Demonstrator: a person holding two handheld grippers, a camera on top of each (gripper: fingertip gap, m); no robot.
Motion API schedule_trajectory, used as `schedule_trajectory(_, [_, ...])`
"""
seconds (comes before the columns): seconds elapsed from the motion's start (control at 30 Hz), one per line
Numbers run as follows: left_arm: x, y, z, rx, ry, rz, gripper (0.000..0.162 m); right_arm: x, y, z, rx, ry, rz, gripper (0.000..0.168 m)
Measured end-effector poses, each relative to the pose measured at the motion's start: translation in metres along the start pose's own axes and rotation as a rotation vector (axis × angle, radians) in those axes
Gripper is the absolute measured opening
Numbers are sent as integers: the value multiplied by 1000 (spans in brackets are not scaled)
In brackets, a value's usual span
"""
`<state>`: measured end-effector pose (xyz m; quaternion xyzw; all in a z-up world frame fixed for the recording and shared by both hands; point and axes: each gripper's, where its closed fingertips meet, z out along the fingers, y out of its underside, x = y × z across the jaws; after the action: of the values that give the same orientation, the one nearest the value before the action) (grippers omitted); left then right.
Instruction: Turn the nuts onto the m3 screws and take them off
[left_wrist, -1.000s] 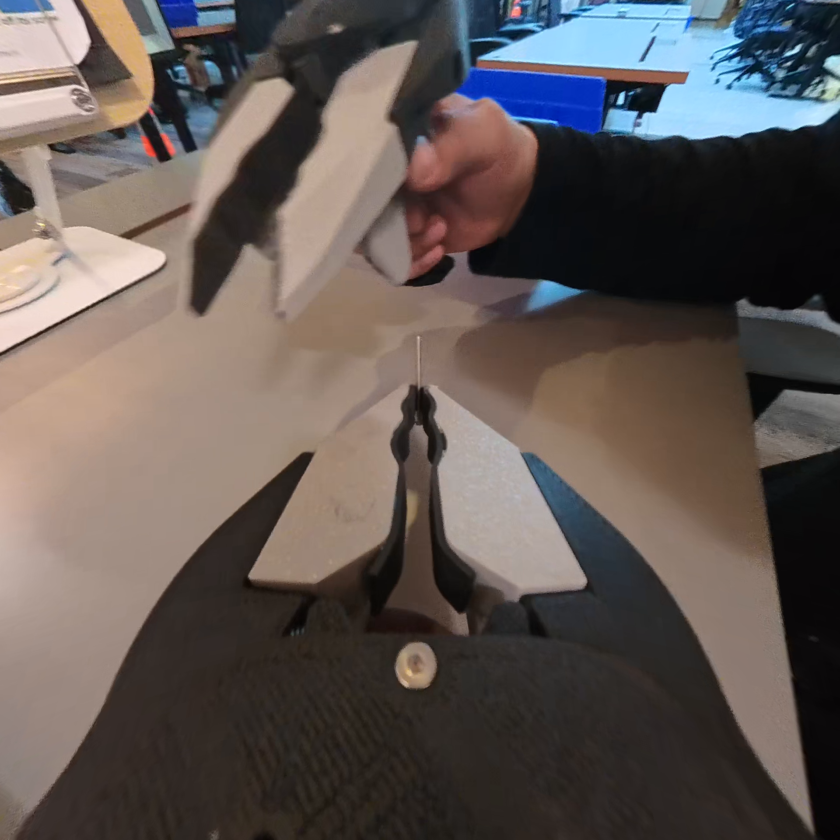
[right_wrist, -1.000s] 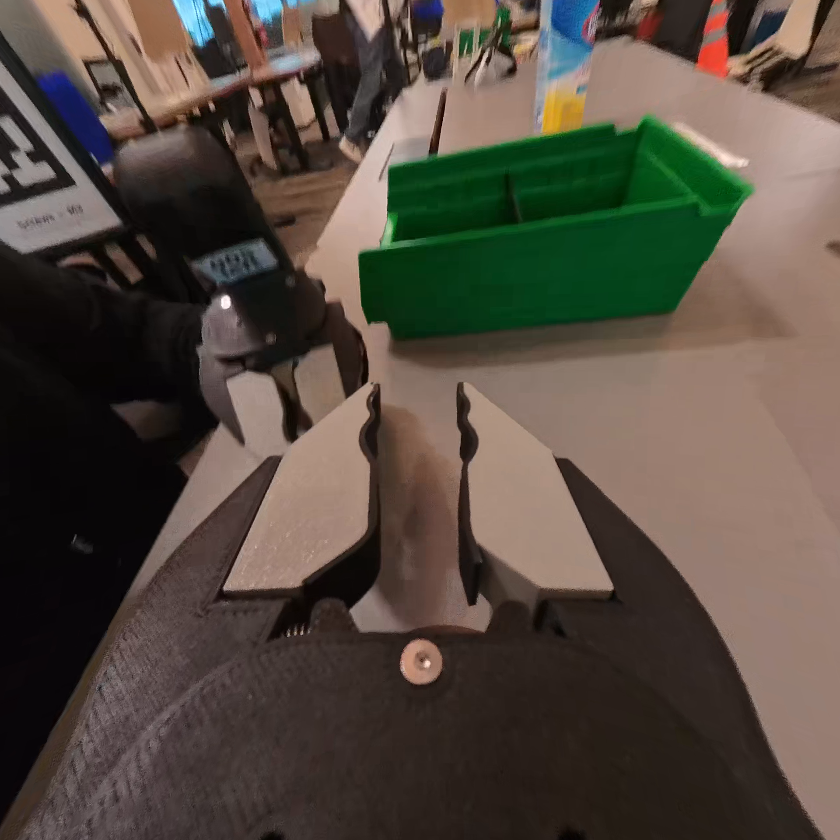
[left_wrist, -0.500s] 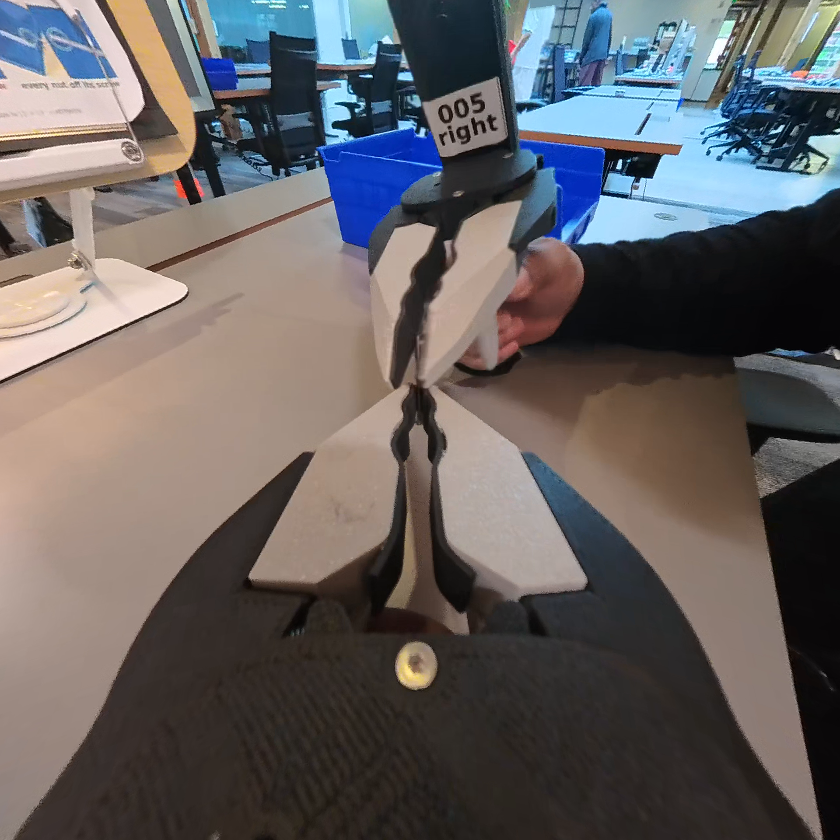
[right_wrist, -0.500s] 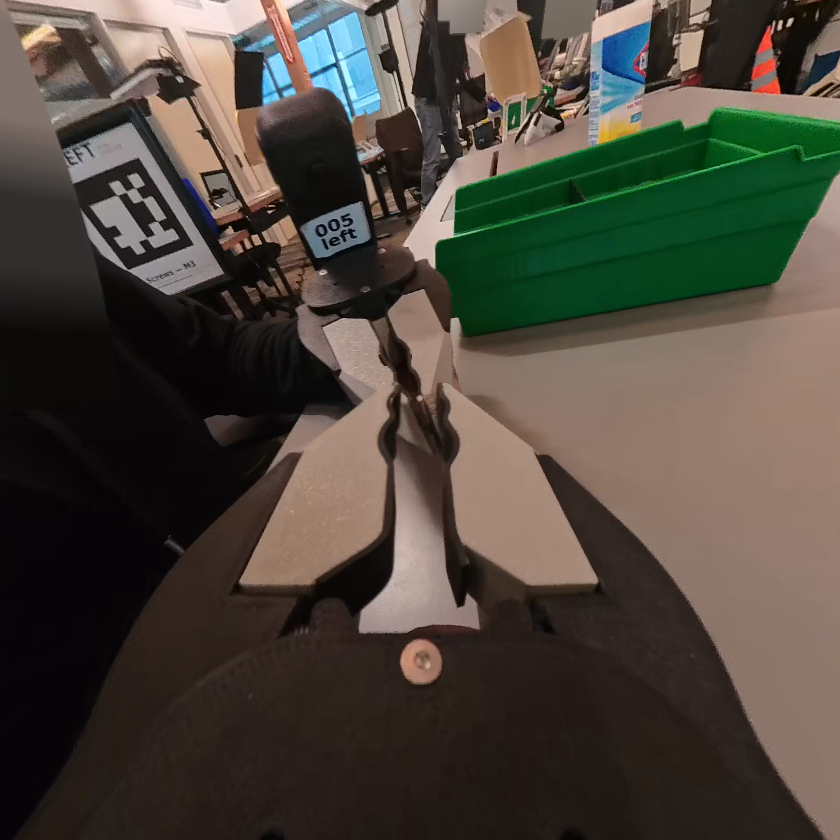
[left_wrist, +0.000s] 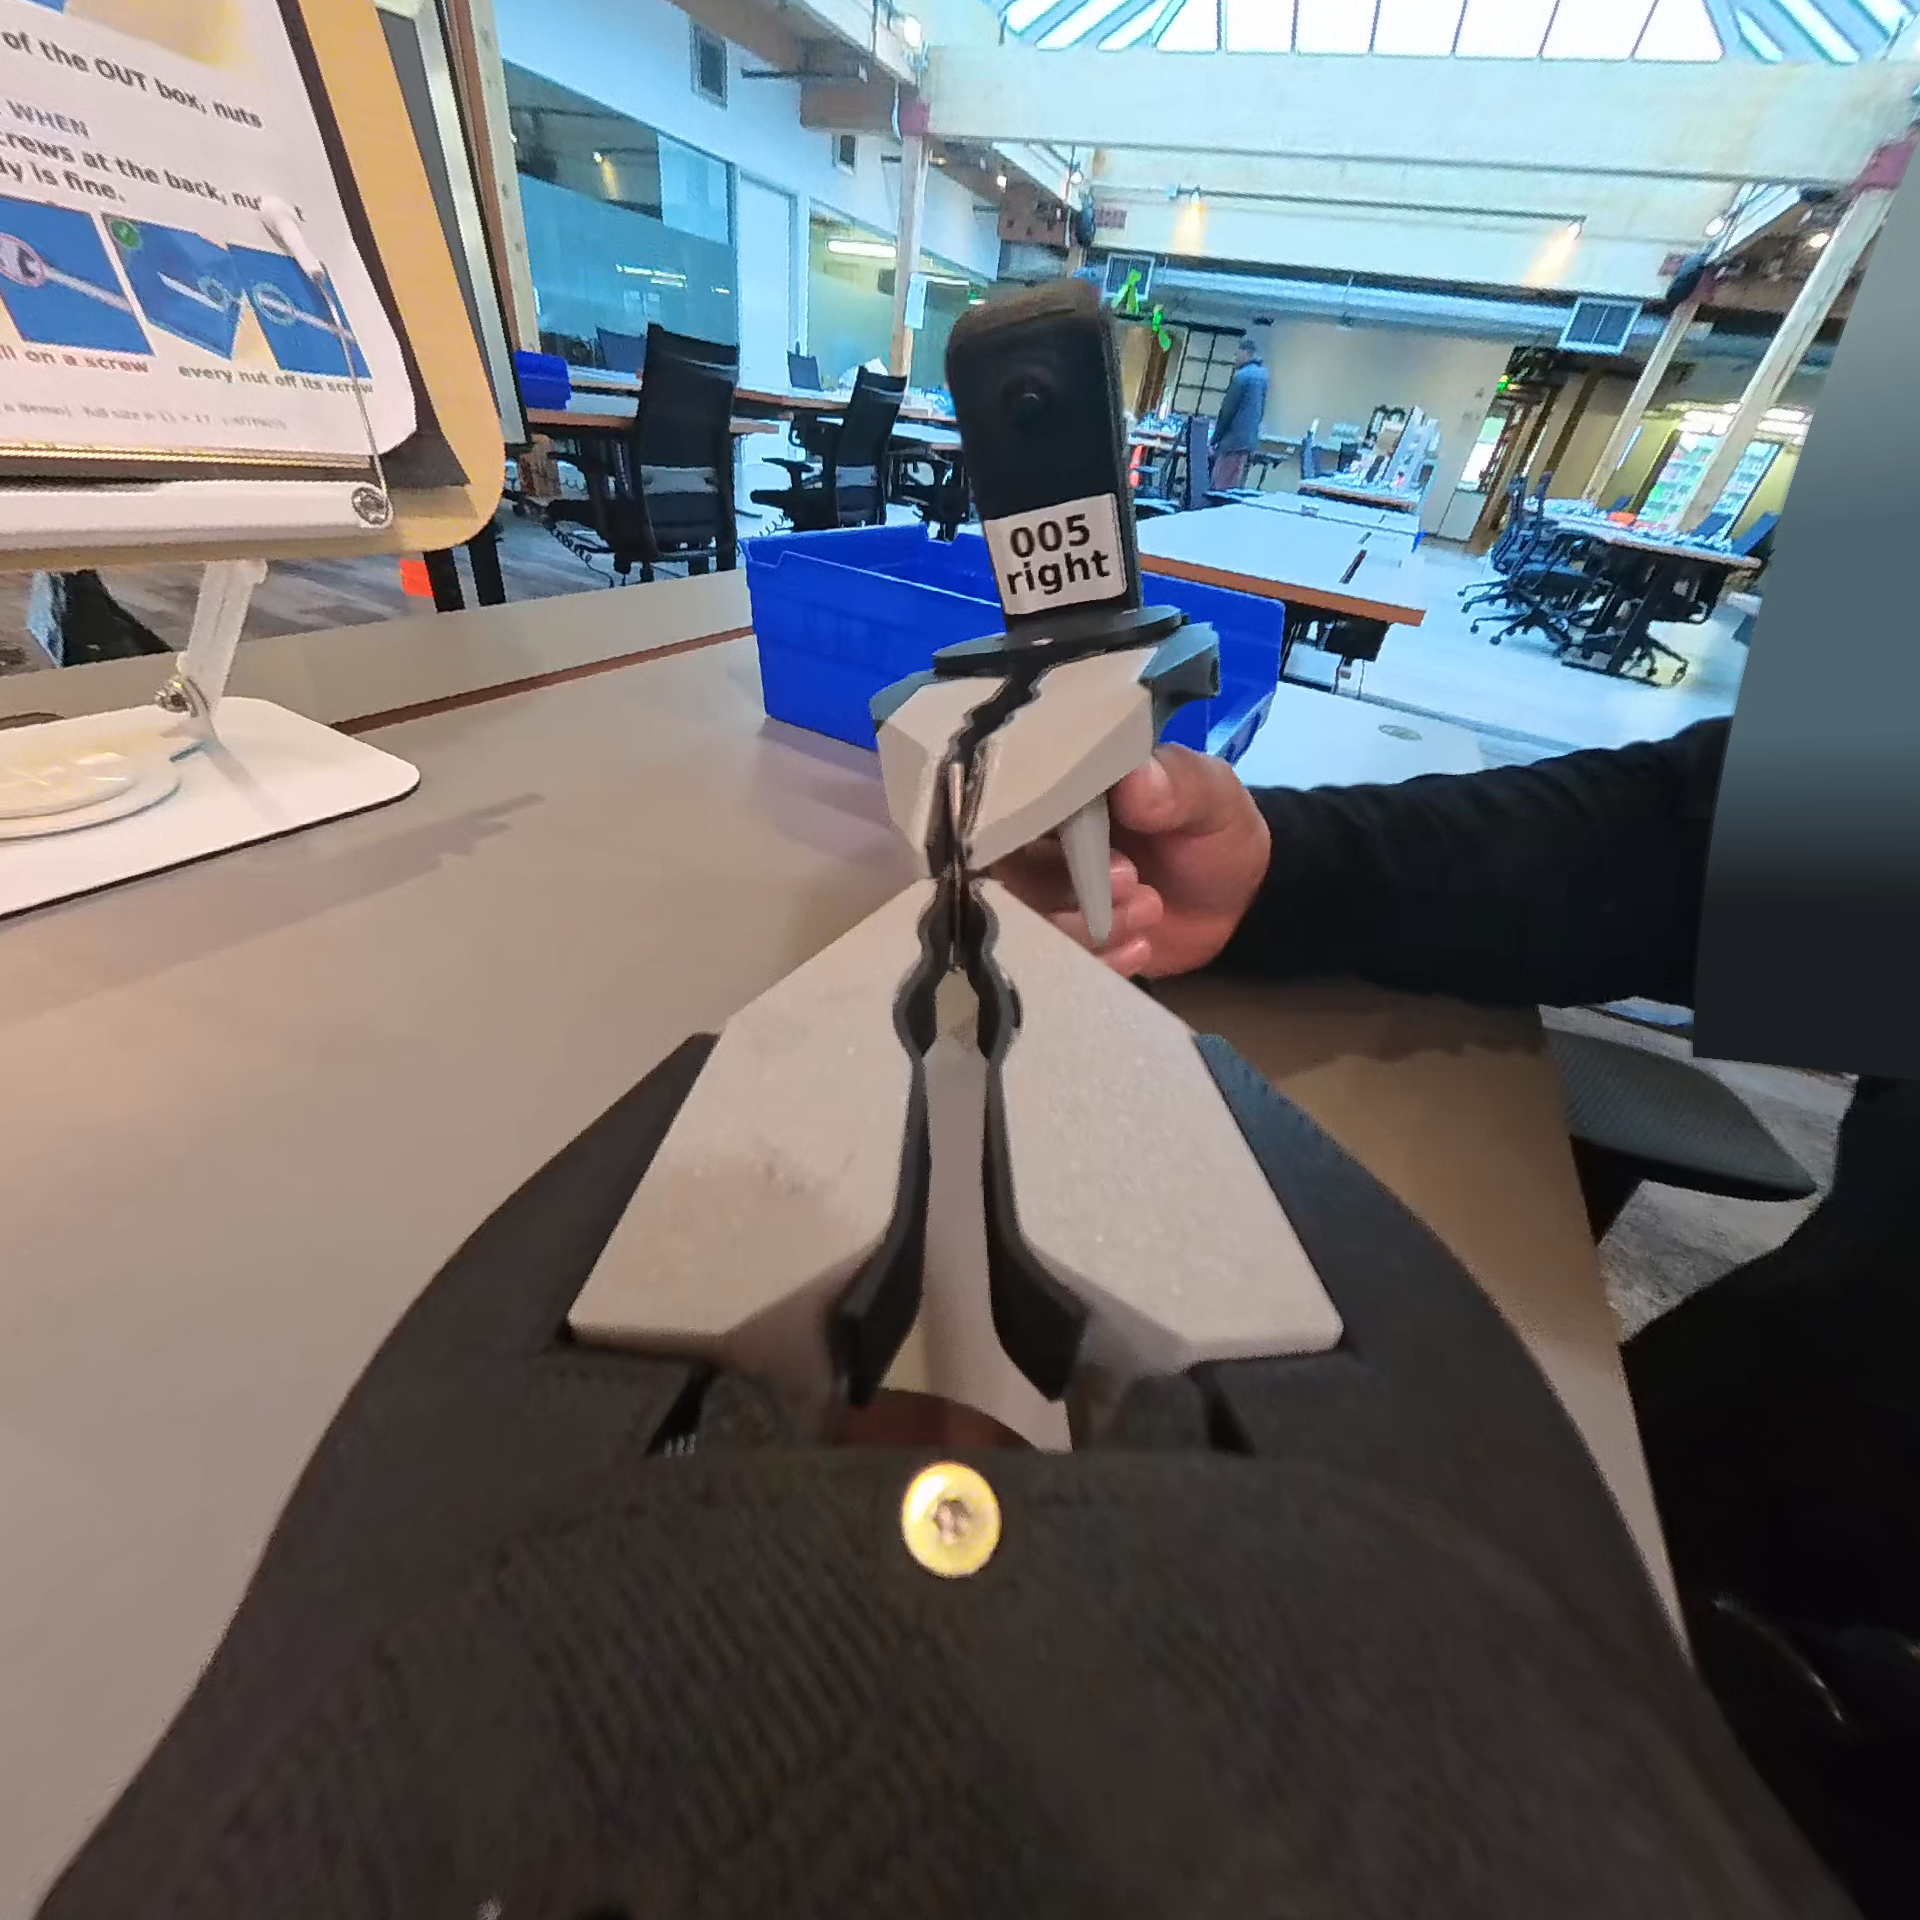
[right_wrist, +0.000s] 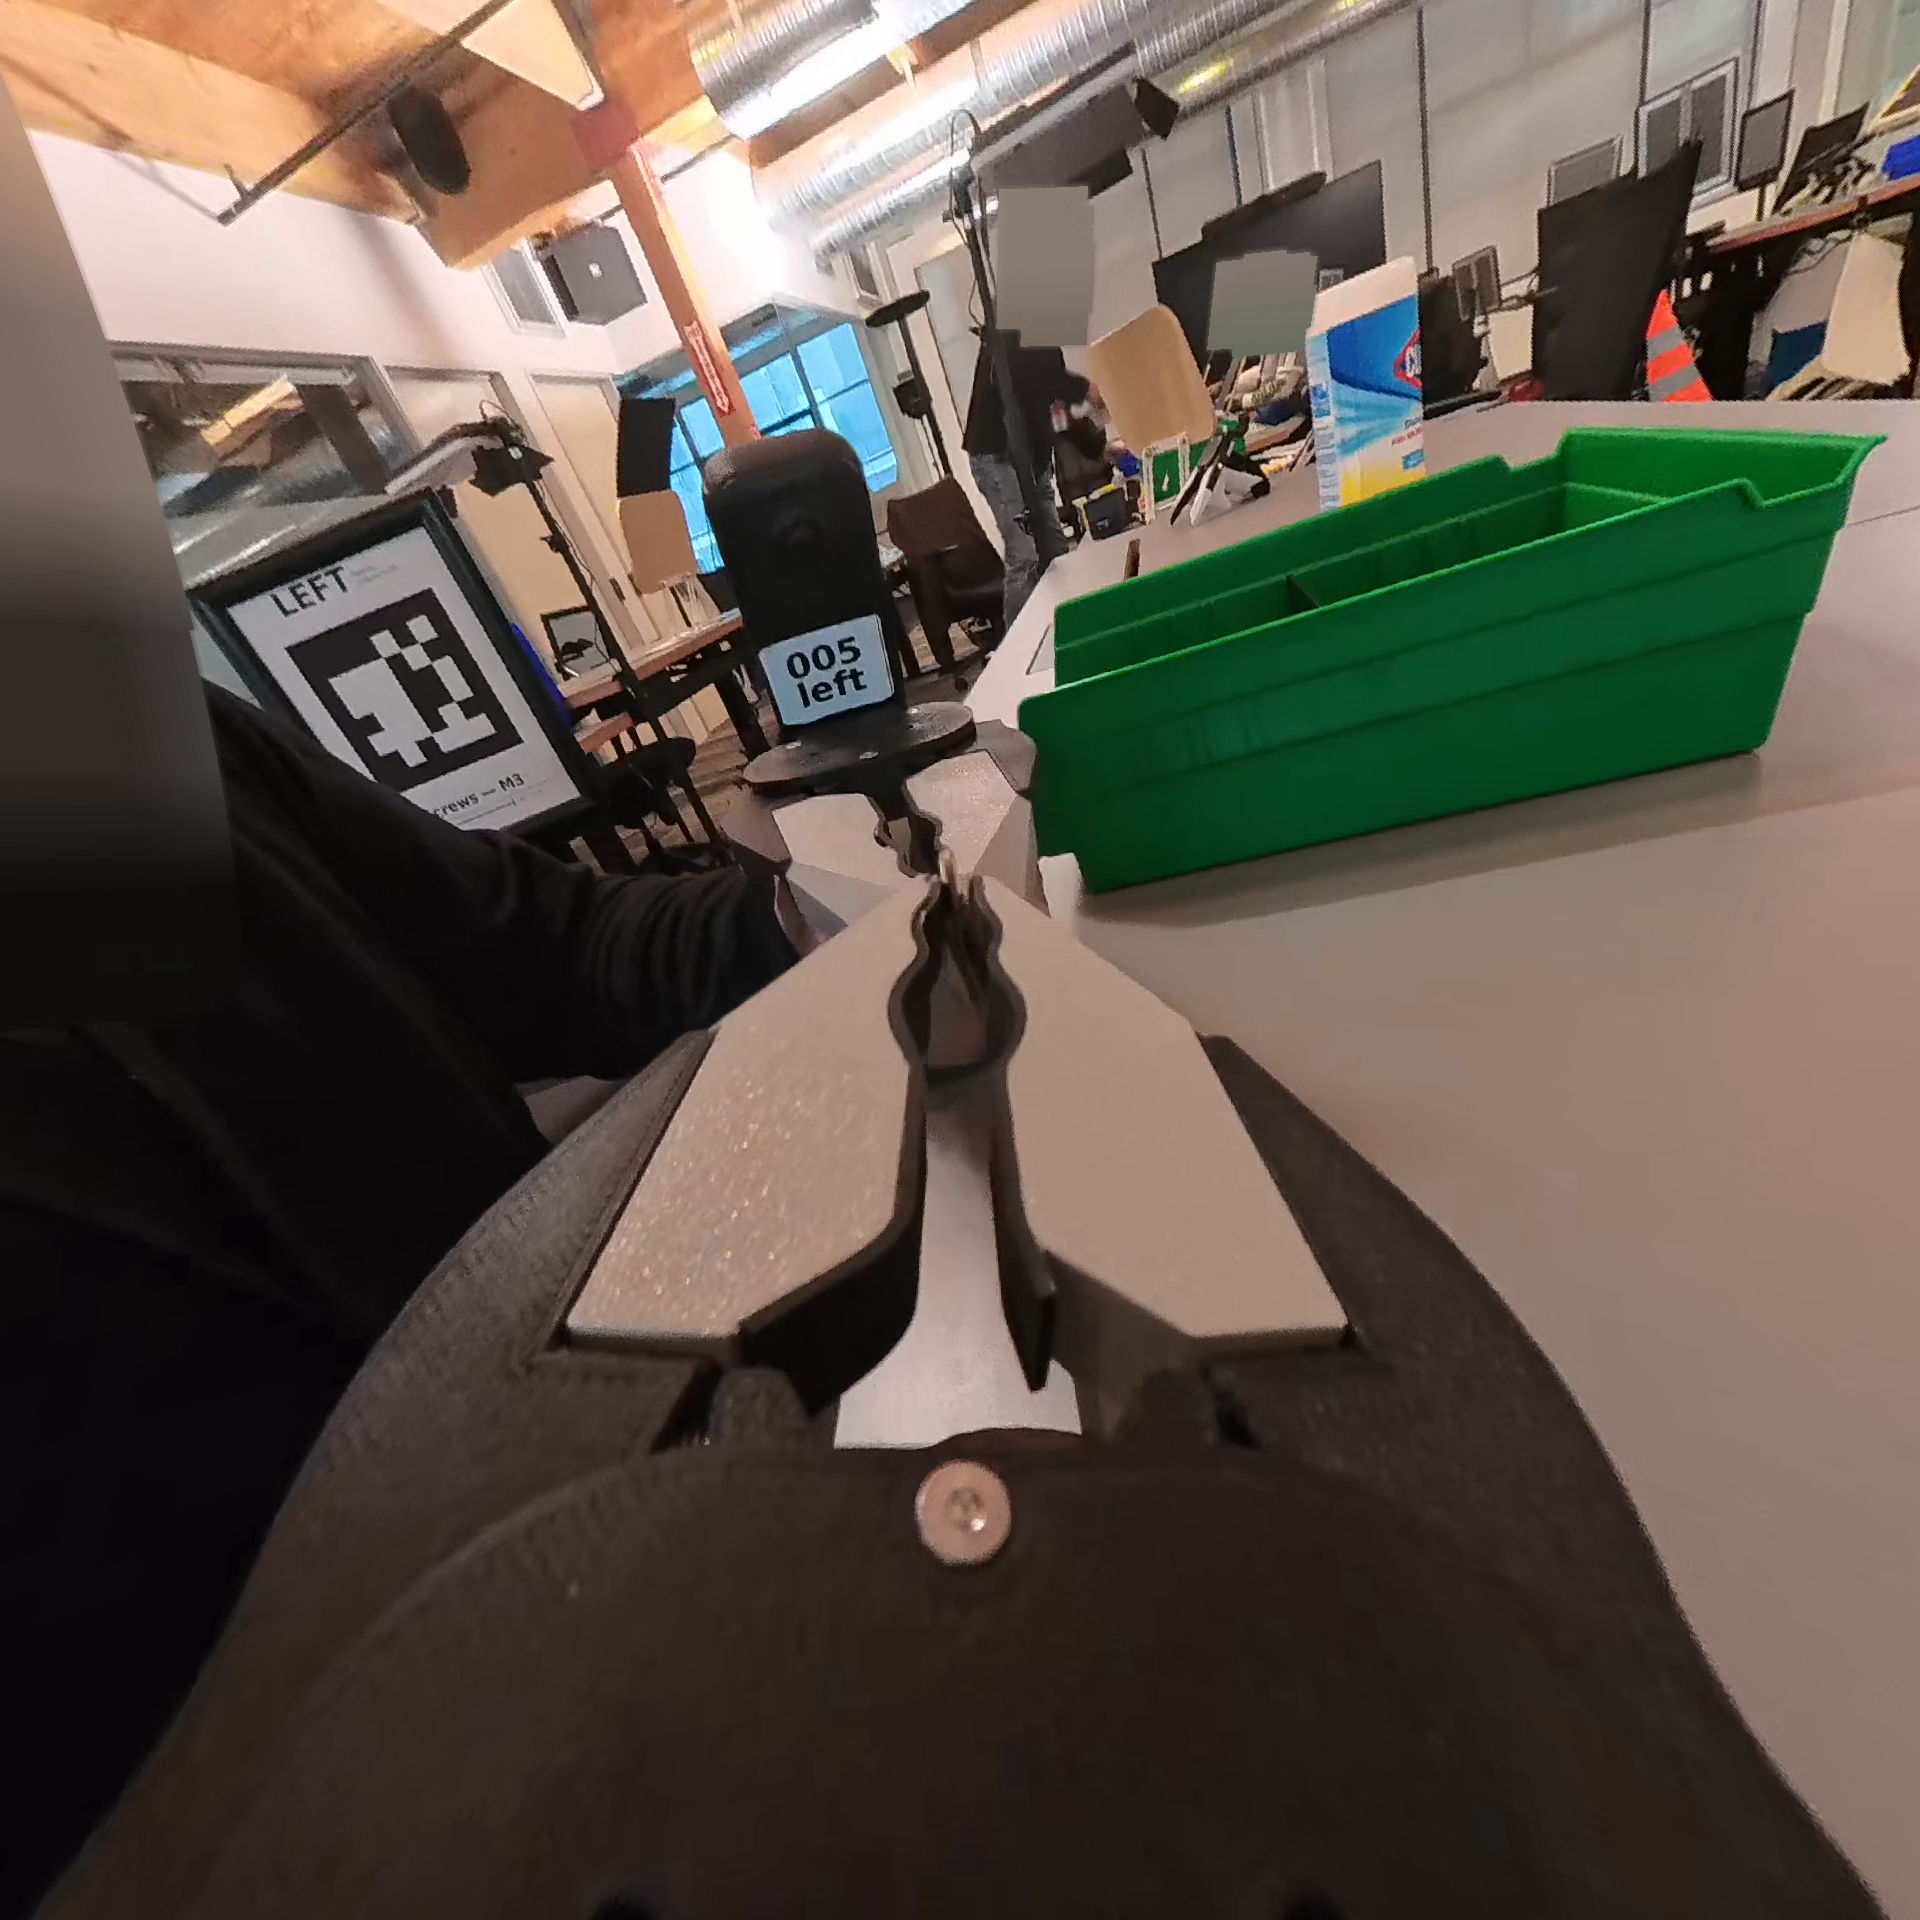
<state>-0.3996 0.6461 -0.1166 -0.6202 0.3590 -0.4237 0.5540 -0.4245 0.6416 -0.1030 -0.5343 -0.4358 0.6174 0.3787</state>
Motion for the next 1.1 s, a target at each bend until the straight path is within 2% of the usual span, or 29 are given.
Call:
schedule_trajectory(0.3, [-2, 2, 0, -12, 2, -54, 0, 2, -1, 6, -6, 49, -54, 0])
schedule_trajectory(0.33, [-3, 3, -1, -22, 0, -60, 3, 3, -1, 6, -17, 66, -69, 0])
schedule_trajectory(0.4, [-2, 5, -5, -37, -4, -81, 27, 1, -8, 3, 11, 66, -73, 0])
schedule_trajectory(0.53, [0, 9, -28, -68, -39, -107, 44, -1, -17, -9, 45, 67, -70, 0])
schedule_trajectory(0.67, [11, 1, -84, -124, -101, -35, 57, 1, -8, -21, 32, 85, -61, 0])
schedule_trajectory(0.73, [7, -11, -123, -158, -184, 53, 54, 4, 2, -23, 1, 96, -67, 0])
schedule_trajectory(0.77, [0, -18, -145, -184, -230, 94, 45, 6, 7, -24, -14, 103, -70, 0])
schedule_trajectory(0.83, [-22, -29, -188, -259, -351, 150, 38, 10, 12, -24, -38, 109, -71, 0])
schedule_trajectory(0.97, [-91, -30, -270, -494, -613, 215, 38, 20, 18, -26, -65, 123, -63, 0])
schedule_trajectory(1.03, [-119, -23, -290, -589, -648, 191, 36, 22, 17, -27, -58, 112, -44, 0])
schedule_trajectory(1.1, [-139, -12, -293, -662, -610, 153, 30, 24, 14, -29, -34, 106, -31, 0])
